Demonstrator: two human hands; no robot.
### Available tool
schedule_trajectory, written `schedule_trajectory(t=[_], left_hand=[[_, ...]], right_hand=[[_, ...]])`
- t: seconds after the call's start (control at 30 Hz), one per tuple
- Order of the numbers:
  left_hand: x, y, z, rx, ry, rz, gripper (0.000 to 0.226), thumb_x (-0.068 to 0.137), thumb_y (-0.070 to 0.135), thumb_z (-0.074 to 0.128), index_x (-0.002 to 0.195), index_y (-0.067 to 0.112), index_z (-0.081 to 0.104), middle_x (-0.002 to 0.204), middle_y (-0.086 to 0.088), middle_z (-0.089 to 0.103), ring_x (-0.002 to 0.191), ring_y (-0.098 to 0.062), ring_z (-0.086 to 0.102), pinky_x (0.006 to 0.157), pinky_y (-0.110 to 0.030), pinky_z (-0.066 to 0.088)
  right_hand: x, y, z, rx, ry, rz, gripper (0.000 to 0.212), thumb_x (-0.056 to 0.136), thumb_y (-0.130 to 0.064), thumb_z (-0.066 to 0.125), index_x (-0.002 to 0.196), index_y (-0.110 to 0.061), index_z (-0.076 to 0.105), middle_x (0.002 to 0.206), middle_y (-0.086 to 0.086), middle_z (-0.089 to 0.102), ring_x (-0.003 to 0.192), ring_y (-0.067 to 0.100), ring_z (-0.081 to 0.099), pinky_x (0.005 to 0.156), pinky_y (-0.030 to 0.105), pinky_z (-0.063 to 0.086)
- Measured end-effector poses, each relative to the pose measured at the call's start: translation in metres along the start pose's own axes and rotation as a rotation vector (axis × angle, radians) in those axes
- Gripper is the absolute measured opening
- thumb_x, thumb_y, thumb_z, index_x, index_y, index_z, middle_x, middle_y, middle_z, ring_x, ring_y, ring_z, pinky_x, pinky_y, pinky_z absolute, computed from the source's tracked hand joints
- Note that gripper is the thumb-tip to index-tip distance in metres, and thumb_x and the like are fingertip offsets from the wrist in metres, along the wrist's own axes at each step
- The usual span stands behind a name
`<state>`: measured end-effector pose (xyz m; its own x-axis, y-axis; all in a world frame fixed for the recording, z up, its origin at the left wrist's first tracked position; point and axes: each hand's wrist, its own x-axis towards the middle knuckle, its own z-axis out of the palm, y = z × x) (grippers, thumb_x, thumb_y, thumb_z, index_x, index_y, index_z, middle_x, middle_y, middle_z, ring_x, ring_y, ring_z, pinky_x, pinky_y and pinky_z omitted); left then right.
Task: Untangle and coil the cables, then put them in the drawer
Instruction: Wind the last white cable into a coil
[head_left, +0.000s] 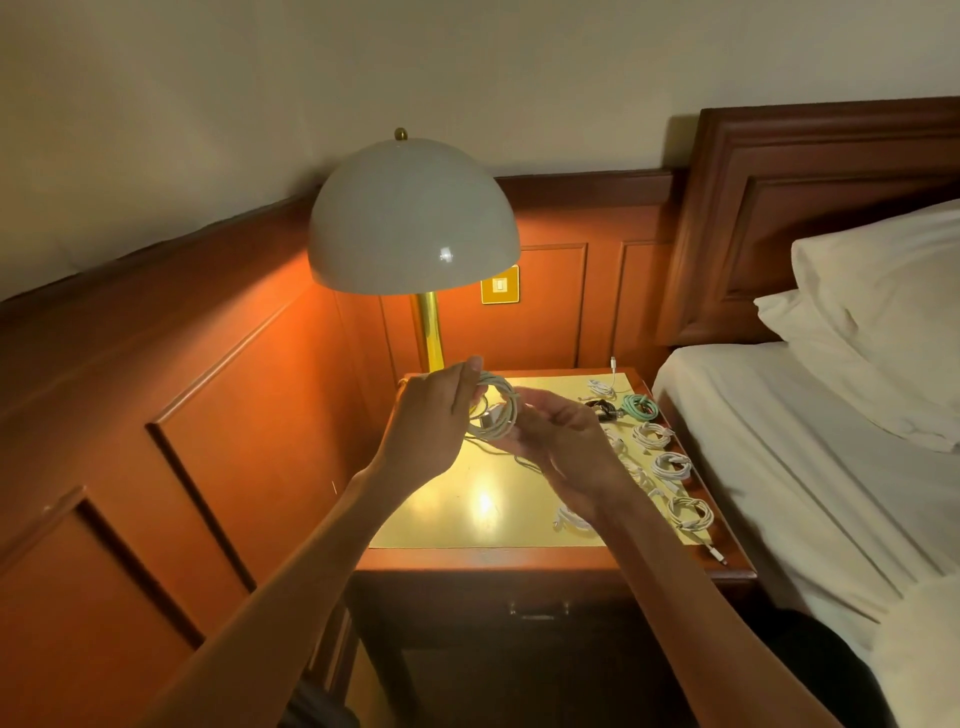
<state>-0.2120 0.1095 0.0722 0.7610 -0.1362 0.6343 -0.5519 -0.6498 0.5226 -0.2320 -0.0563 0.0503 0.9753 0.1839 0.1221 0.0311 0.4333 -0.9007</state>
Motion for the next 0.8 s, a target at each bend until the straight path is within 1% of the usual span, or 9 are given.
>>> schedule_trajectory(t=[0.17,0.3,0.37,0.43,0.5,0.57,0.67,0.73,0.8], left_hand=[[-0.007,-0.011,0.007,0.167,0.081,0.048,0.051,0.1,0.041,0.028,0.099,0.01,0.068,0.076,0.005,0.067,0.06,-0.004,0.06,0.055,-0.016,0.051],[-0.004,-0.017,0.011,0.271,0.11,0.116,0.05,0.1,0.041,0.03,0.094,0.01,0.069,0.071,0.005,0.066,0.057,-0.004,0.06,0.052,-0.01,0.044],[-0.004,-0.018,0.014,0.203,0.069,0.12,0.051,0.1,0.043,0.03,0.092,0.012,0.069,0.073,0.005,0.066,0.061,-0.004,0.063,0.055,-0.012,0.048],[-0.004,-0.019,0.016,0.097,0.022,0.076,0.047,0.1,0.042,0.031,0.09,0.015,0.068,0.075,0.007,0.066,0.065,-0.002,0.065,0.058,-0.012,0.051],[-0.003,-0.021,0.015,-0.009,-0.029,-0.016,0.04,0.099,0.042,0.031,0.079,0.023,0.06,0.069,0.01,0.059,0.061,0.0,0.061,0.054,-0.007,0.043],[0.0,-0.019,0.012,-0.148,-0.115,-0.179,0.041,0.102,0.04,0.029,0.072,0.024,0.051,0.064,0.007,0.051,0.055,-0.006,0.051,0.049,-0.009,0.036],[0.008,-0.007,0.013,-0.518,-0.282,-0.61,0.044,0.108,0.027,0.028,0.069,0.015,0.045,0.066,0.0,0.044,0.058,-0.008,0.038,0.049,-0.013,0.034],[0.01,0.0,0.018,-0.555,-0.325,-0.801,0.043,0.105,0.038,0.035,0.069,0.017,0.048,0.071,-0.002,0.048,0.065,-0.01,0.041,0.061,-0.023,0.035],[0.011,0.003,0.025,-0.528,-0.289,-0.85,0.048,0.095,0.058,0.046,0.071,0.018,0.054,0.074,-0.003,0.052,0.071,-0.014,0.044,0.067,-0.03,0.035]], right_hand=[[0.003,-0.004,-0.001,0.185,-0.1,0.26,0.038,0.097,0.003,0.054,0.134,0.006,0.053,0.124,0.022,0.066,0.113,0.035,0.065,0.092,0.041,0.057],[0.0,-0.003,0.01,0.322,-0.088,0.339,0.04,0.089,-0.021,0.067,0.126,-0.008,0.058,0.122,0.024,0.063,0.12,0.037,0.06,0.106,0.049,0.045],[0.002,-0.004,0.018,0.143,-0.009,0.321,0.05,0.086,-0.024,0.074,0.129,-0.01,0.052,0.119,0.02,0.065,0.116,0.036,0.063,0.101,0.046,0.051],[0.006,-0.004,0.023,0.002,0.064,0.3,0.059,0.082,-0.011,0.079,0.132,-0.01,0.046,0.114,0.017,0.065,0.106,0.032,0.068,0.09,0.041,0.058],[0.008,-0.005,0.021,-0.092,0.121,0.263,0.055,0.081,-0.003,0.078,0.128,-0.007,0.05,0.108,0.016,0.069,0.095,0.03,0.073,0.08,0.037,0.062],[0.007,-0.003,0.016,-0.293,0.151,0.182,0.045,0.086,-0.003,0.074,0.127,-0.003,0.056,0.105,0.014,0.072,0.087,0.026,0.075,0.074,0.034,0.063],[0.007,0.006,0.013,-0.854,0.145,0.025,0.03,0.098,-0.011,0.059,0.128,-0.006,0.06,0.104,0.012,0.073,0.077,0.019,0.075,0.071,0.032,0.063],[0.01,0.013,0.014,-1.147,0.132,0.033,0.025,0.099,-0.015,0.052,0.121,-0.006,0.061,0.102,0.012,0.07,0.079,0.021,0.071,0.072,0.036,0.061],[0.012,0.014,0.02,-1.315,0.147,0.094,0.023,0.098,-0.014,0.048,0.116,-0.005,0.06,0.107,0.013,0.066,0.084,0.022,0.061,0.073,0.033,0.052]])
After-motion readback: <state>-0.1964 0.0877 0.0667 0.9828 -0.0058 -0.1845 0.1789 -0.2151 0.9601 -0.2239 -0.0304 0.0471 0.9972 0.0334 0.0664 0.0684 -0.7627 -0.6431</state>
